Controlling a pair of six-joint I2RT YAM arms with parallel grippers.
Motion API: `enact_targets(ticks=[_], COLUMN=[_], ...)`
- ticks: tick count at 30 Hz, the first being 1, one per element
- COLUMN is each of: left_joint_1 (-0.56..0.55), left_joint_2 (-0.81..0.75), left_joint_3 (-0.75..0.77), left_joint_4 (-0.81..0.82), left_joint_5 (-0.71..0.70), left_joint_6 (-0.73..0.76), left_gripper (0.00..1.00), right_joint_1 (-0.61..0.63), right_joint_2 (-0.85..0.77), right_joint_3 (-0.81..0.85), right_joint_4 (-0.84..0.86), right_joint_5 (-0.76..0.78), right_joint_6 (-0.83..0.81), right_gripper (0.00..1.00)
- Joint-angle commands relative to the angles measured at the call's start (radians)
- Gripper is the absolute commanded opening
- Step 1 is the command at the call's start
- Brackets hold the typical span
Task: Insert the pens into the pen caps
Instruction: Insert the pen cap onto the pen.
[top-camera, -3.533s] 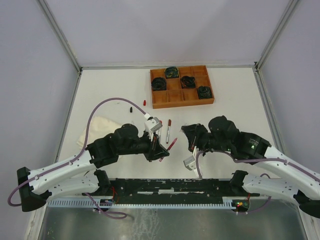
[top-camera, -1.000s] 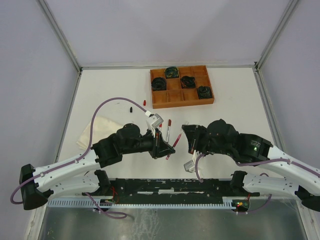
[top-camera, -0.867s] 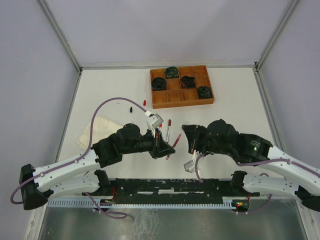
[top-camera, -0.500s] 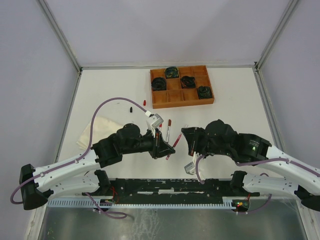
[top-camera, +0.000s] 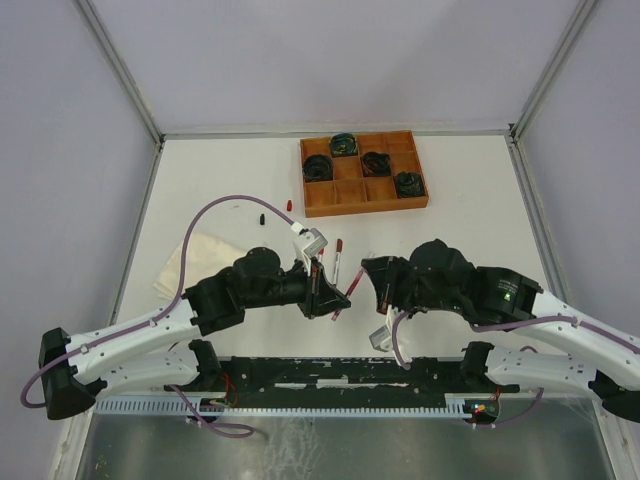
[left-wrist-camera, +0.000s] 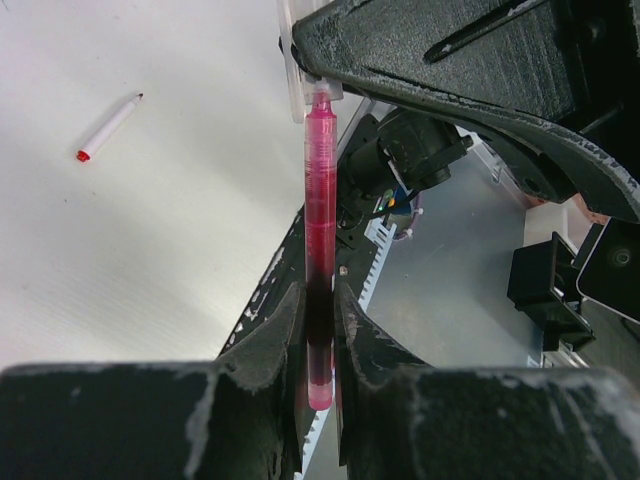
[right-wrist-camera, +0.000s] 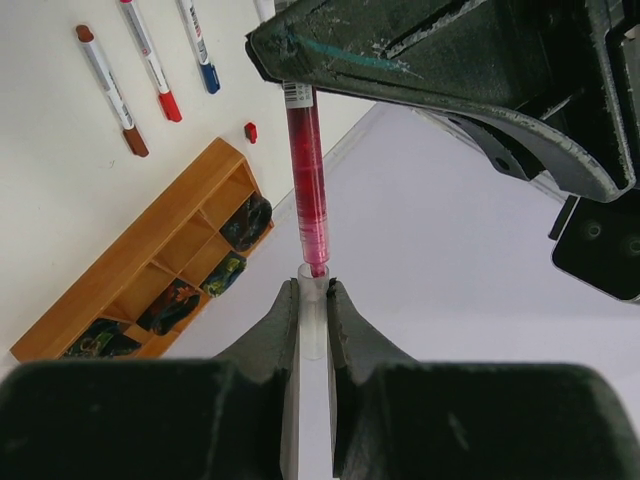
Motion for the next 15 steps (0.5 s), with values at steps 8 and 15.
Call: enact_targets(ticks=[8, 15], left_joint_1=[0.002, 0.002], left_joint_2=[0.035, 0.058], left_joint_3=[0.066, 0.089], left_joint_4=[0.069, 0.08], left_joint_5=[-0.044, -0.08], left_joint_6=[-0.073, -0.114], left_gripper=[0.03, 0.03], right_joint_1=[0.014, 0.036], right_joint_2=[0.018, 0.019], right_joint_3=[0.003, -0.004], right_joint_4=[0.01, 0.003], right_joint_5=[-0.03, -0.018], right_joint_6=[-0.004, -0.005], right_gripper=[0.0, 0.0])
